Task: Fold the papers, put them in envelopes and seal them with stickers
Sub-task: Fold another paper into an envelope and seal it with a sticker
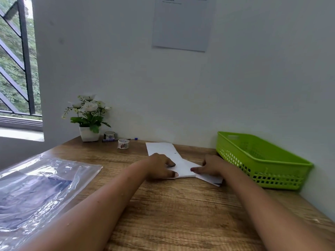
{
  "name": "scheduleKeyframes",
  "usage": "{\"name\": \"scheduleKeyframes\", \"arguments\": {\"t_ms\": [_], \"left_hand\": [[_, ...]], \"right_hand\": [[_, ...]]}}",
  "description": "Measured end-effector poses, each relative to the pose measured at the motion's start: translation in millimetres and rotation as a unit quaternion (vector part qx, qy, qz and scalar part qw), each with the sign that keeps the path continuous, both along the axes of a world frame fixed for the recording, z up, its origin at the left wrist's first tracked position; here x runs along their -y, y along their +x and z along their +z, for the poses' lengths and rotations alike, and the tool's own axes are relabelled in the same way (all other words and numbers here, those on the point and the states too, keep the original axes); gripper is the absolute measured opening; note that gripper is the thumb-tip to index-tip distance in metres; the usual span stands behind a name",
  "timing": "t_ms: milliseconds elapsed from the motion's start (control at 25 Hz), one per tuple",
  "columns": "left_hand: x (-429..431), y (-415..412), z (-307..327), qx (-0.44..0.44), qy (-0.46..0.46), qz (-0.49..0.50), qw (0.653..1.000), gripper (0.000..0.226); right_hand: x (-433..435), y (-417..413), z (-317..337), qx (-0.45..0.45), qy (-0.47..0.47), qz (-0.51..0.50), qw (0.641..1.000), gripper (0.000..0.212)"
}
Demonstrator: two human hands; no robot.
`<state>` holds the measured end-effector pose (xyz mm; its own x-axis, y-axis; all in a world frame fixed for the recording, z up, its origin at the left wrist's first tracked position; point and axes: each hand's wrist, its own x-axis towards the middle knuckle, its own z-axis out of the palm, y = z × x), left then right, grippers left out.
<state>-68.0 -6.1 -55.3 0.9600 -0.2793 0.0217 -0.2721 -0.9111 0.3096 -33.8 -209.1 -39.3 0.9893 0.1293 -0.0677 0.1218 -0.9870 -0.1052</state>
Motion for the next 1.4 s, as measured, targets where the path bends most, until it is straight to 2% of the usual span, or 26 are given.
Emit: {"name": "scheduleKeyframes", "arguments": {"t_ms": [240, 360, 440, 480, 560, 640, 680, 760, 840, 920, 1080, 1160, 1240, 1320, 1400], "left_hand": [[-5.8, -5.8, 6.0, -0.023, 0.014, 0.004, 1.000, 0.068], [-8.0, -8.8, 7.2, -0.034, 0.023, 0.006, 0.999, 0.069], [-10.4, -10.7, 9.5, -0.026, 0.024, 0.014, 0.999, 0.069], [-11.2, -11.3, 10.2, -0.020, 0.030, 0.022, 0.999, 0.069], [-8.5, -12.5, 10.6, 0.003, 0.063, 0.037, 0.997, 0.068], [-1.1, -14.3, 9.8, 0.037, 0.095, 0.040, 0.994, 0.061], [2.5, -15.1, 9.7, 0.048, 0.101, 0.032, 0.993, 0.056], [5.4, -16.3, 12.0, 0.046, 0.095, 0.009, 0.994, 0.049], [0.6, -17.4, 16.4, 0.016, 0.079, -0.011, 0.997, 0.046], [-7.5, -17.0, 19.3, -0.011, 0.061, -0.021, 0.998, 0.045], [-14.5, -15.1, 21.6, -0.040, 0.029, -0.033, 0.998, 0.047], [-15.2, -14.5, 22.2, -0.041, 0.021, -0.036, 0.998, 0.048], [-14.5, -14.4, 21.4, -0.021, 0.027, -0.039, 0.999, 0.048], [-13.8, -14.0, 19.1, 0.006, 0.036, -0.042, 0.998, 0.047], [-14.8, -12.2, 18.2, 0.015, 0.033, -0.038, 0.999, 0.043]], "right_hand": [[-0.5, -16.1, 8.4, -0.047, 0.091, -0.039, 0.994, 0.054], [6.4, -15.7, 12.7, -0.032, 0.118, -0.047, 0.991, 0.055], [15.4, -14.5, 20.5, 0.027, 0.195, -0.056, 0.979, 0.047], [19.8, -13.9, 24.2, 0.089, 0.260, -0.065, 0.959, 0.041], [25.0, -14.8, 30.6, 0.187, 0.446, -0.072, 0.872, 0.036], [20.8, -20.6, 33.8, 0.124, 0.591, -0.036, 0.796, 0.051], [17.0, -21.3, 32.2, 0.066, 0.618, -0.014, 0.783, 0.065], [8.7, -22.2, 28.2, -0.020, 0.602, 0.019, 0.798, 0.088], [4.7, -24.2, 28.6, -0.039, 0.586, 0.040, 0.808, 0.093], [5.7, -26.4, 32.4, -0.042, 0.598, 0.056, 0.798, 0.080], [11.8, -32.0, 39.5, -0.035, 0.689, 0.068, 0.721, 0.023], [14.1, -34.1, 38.1, -0.026, 0.663, 0.066, 0.745, 0.013], [15.0, -36.4, 36.1, -0.072, 0.625, 0.076, 0.774, 0.024], [14.8, -35.1, 33.3, -0.115, 0.614, 0.072, 0.778, 0.036], [14.5, -31.3, 32.1, -0.090, 0.605, 0.016, 0.791, 0.040]]}}
